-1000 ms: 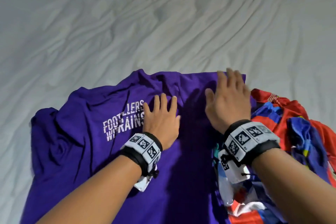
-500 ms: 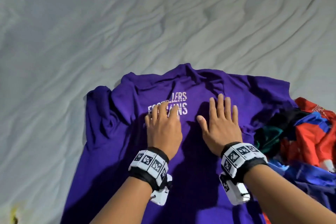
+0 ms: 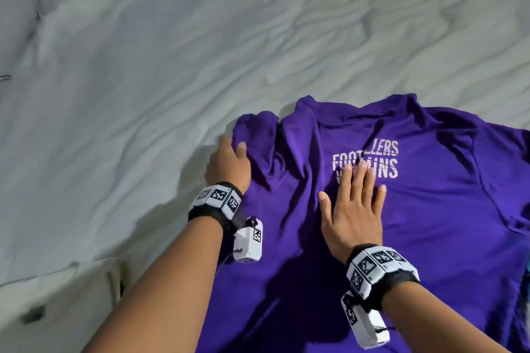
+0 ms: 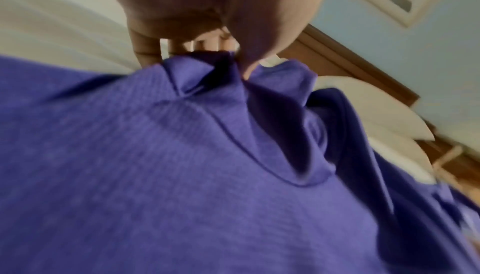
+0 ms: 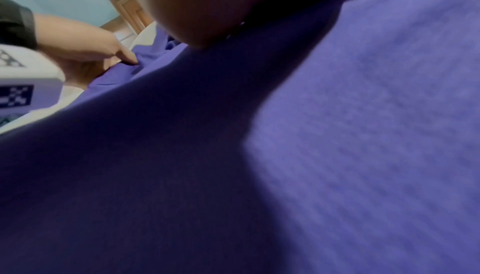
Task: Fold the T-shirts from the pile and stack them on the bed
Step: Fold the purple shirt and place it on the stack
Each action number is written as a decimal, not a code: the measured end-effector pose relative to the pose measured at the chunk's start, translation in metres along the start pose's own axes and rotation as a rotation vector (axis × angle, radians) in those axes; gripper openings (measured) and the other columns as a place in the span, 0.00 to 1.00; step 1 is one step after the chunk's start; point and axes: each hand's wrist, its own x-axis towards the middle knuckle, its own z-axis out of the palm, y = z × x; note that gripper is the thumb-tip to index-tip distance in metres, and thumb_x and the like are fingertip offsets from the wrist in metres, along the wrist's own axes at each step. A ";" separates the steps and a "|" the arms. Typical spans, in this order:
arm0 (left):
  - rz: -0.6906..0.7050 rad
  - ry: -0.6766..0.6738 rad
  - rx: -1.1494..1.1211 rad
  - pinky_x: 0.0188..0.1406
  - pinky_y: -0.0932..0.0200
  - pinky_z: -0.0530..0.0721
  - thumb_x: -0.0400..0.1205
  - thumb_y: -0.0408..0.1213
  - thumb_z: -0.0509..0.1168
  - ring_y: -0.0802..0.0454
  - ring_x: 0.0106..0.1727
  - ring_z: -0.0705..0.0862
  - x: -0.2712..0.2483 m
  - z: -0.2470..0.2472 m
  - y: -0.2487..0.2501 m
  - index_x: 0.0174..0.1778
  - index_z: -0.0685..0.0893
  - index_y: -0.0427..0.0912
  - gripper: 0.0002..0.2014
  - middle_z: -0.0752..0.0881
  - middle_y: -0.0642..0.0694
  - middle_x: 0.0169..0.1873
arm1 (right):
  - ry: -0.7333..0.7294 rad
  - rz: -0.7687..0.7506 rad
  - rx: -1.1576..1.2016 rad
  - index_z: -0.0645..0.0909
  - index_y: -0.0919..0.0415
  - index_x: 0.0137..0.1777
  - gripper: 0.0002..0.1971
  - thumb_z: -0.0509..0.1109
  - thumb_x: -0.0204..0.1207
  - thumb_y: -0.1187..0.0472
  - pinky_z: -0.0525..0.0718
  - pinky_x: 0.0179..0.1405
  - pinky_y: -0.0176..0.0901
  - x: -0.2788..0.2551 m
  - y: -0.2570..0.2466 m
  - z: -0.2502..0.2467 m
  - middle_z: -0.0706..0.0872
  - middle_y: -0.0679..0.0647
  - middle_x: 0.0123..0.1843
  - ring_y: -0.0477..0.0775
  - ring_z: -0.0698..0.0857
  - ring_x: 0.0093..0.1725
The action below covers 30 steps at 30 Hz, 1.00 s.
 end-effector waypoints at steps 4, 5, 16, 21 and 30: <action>-0.230 0.248 -0.328 0.55 0.44 0.77 0.91 0.43 0.58 0.30 0.59 0.83 0.008 -0.027 -0.026 0.64 0.77 0.35 0.15 0.87 0.31 0.56 | -0.031 -0.079 -0.017 0.39 0.58 0.90 0.41 0.33 0.83 0.35 0.34 0.87 0.60 0.003 -0.025 -0.004 0.34 0.56 0.90 0.58 0.32 0.89; -0.300 0.292 -0.394 0.55 0.46 0.76 0.90 0.40 0.59 0.31 0.60 0.83 0.010 -0.034 -0.036 0.63 0.78 0.34 0.14 0.87 0.31 0.57 | -0.052 -0.086 -0.010 0.38 0.57 0.90 0.41 0.32 0.82 0.34 0.34 0.87 0.60 0.006 -0.031 -0.005 0.33 0.56 0.90 0.57 0.32 0.89; -0.121 0.113 -0.115 0.53 0.44 0.84 0.84 0.47 0.67 0.35 0.53 0.85 0.032 -0.052 -0.056 0.54 0.78 0.46 0.10 0.87 0.41 0.52 | -0.103 -0.104 -0.209 0.40 0.57 0.90 0.42 0.29 0.81 0.32 0.32 0.85 0.66 0.016 -0.051 0.006 0.42 0.62 0.91 0.64 0.40 0.90; -0.100 0.205 0.163 0.56 0.36 0.78 0.82 0.34 0.64 0.29 0.67 0.76 0.034 -0.055 -0.060 0.63 0.73 0.40 0.14 0.75 0.34 0.67 | -0.077 -0.111 -0.091 0.55 0.52 0.89 0.38 0.33 0.84 0.34 0.25 0.83 0.63 0.023 -0.049 -0.019 0.55 0.56 0.90 0.57 0.51 0.90; 0.513 -0.093 0.572 0.69 0.37 0.69 0.91 0.59 0.47 0.40 0.69 0.75 0.049 -0.007 0.041 0.65 0.83 0.44 0.27 0.82 0.41 0.66 | 0.207 -0.041 0.018 0.79 0.55 0.73 0.20 0.57 0.88 0.48 0.51 0.85 0.66 0.083 0.010 -0.067 0.77 0.55 0.76 0.64 0.70 0.76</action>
